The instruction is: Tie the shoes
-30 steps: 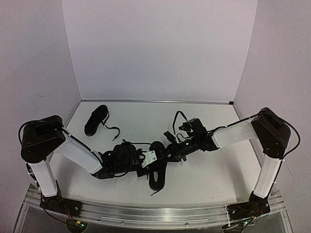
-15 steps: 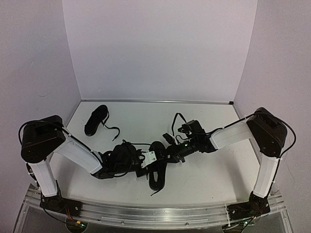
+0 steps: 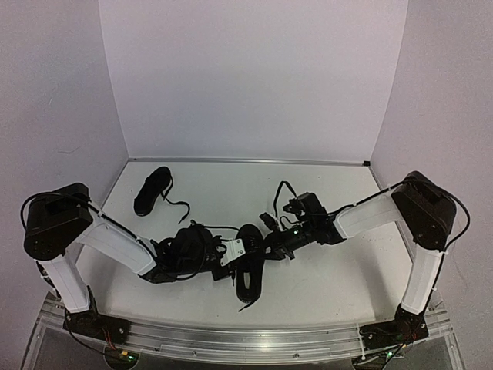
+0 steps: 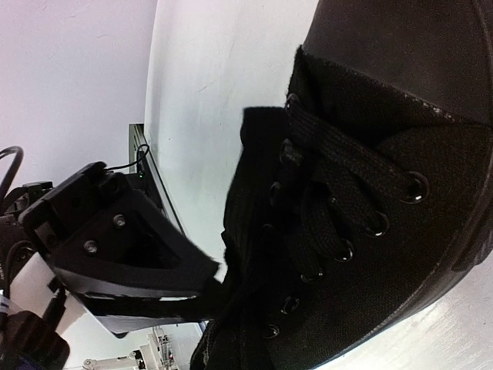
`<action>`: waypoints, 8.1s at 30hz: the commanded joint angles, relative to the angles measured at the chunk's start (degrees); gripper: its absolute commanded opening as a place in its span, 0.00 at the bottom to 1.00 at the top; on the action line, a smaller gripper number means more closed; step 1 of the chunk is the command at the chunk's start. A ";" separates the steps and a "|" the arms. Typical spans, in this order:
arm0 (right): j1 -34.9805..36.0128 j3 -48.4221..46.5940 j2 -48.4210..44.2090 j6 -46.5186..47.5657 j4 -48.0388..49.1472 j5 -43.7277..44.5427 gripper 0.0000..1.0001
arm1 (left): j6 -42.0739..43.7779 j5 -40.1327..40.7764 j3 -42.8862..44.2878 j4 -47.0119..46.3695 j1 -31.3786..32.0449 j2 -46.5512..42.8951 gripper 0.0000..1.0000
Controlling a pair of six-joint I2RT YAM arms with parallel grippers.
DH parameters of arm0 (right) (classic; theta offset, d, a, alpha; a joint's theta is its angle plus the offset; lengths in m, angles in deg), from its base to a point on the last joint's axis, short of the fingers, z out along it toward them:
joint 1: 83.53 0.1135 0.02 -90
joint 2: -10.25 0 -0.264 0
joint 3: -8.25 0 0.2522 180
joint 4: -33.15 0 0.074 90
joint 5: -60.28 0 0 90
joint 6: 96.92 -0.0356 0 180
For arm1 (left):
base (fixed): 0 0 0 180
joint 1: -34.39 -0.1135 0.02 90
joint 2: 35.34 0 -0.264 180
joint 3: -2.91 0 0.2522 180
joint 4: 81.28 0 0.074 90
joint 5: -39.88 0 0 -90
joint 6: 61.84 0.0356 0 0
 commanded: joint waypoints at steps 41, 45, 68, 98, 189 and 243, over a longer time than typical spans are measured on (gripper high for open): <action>1.55 -2.90 -3.43 2.85 -3.09 2.23 0.00 | 3.64 -18.17 10.73 16.19 -4.89 -2.02 0.36; 1.52 -2.89 -3.46 2.85 -3.13 2.23 0.00 | 3.91 -18.24 11.13 16.22 -4.90 -0.93 0.32; 1.46 -2.63 -4.10 3.66 -4.57 2.78 0.00 | 2.75 -15.35 7.84 17.51 -4.94 -3.20 0.00; 0.64 -3.11 -6.80 6.39 -9.76 4.13 0.00 | 1.98 -14.56 6.91 17.78 -4.90 -3.00 0.00; 4.30 -2.79 -9.96 11.33 -12.91 4.91 0.00 | -37.55 -37.85 20.50 14.55 -16.42 4.58 0.61; 1.15 3.95 -15.65 12.69 -19.55 11.98 0.00 | -38.54 -31.37 9.52 8.12 -15.54 0.18 0.00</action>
